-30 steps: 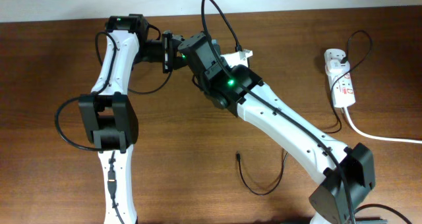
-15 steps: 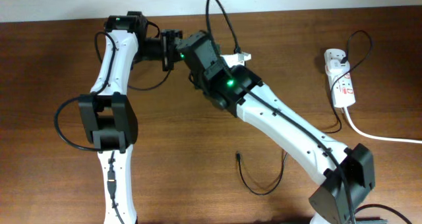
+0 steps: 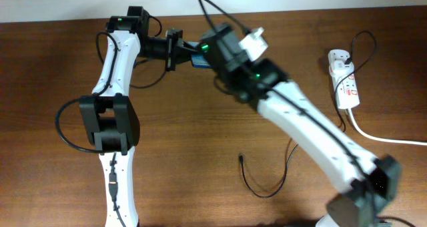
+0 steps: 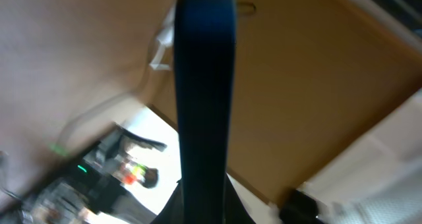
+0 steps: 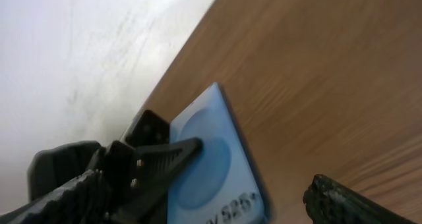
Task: Plug charger to phone and switch on socket
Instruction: 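Release the phone from the right gripper and move it down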
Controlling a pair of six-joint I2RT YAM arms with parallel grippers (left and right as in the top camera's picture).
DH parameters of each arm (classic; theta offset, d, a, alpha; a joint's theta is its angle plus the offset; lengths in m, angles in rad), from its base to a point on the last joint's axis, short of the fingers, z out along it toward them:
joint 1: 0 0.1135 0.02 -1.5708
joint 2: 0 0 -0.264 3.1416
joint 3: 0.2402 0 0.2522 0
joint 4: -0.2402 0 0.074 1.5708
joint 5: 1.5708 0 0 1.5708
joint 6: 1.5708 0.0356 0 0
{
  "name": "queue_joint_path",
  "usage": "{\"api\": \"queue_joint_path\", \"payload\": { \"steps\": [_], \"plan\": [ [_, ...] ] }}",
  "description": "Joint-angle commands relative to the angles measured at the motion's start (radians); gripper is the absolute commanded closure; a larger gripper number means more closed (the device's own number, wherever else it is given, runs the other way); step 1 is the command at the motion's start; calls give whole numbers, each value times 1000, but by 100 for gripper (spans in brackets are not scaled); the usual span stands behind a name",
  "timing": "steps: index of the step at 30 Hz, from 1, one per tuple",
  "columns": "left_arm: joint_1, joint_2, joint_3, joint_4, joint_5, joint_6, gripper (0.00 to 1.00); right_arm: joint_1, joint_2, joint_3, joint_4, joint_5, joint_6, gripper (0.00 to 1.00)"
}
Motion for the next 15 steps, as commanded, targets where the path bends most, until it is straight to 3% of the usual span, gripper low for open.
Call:
{"api": "queue_joint_path", "payload": {
  "steps": [1, 3, 6, 8, 12, 15],
  "plan": [
    [10, -1, 15, 98, -128, 127, 100, -109, -179, 13, -114, -109, -589, 1],
    [10, -1, 15, 104, -143, 176, 100, -160, -225, 13, -225, -146, -710, 1],
    [10, -9, 31, 99, -145, 393, 100, -257, -237, 13, -449, -208, -916, 1],
    [7, -40, 50, 92, -203, 447, 100, -298, -220, 13, -557, -251, -990, 2],
    [0, -195, 72, 100, -549, 468, 100, -345, -173, 12, -675, -305, -990, 2],
    [2, -296, 72, 62, -896, 467, 100, -338, -154, -53, -679, -359, -989, 2]
  ]
}}
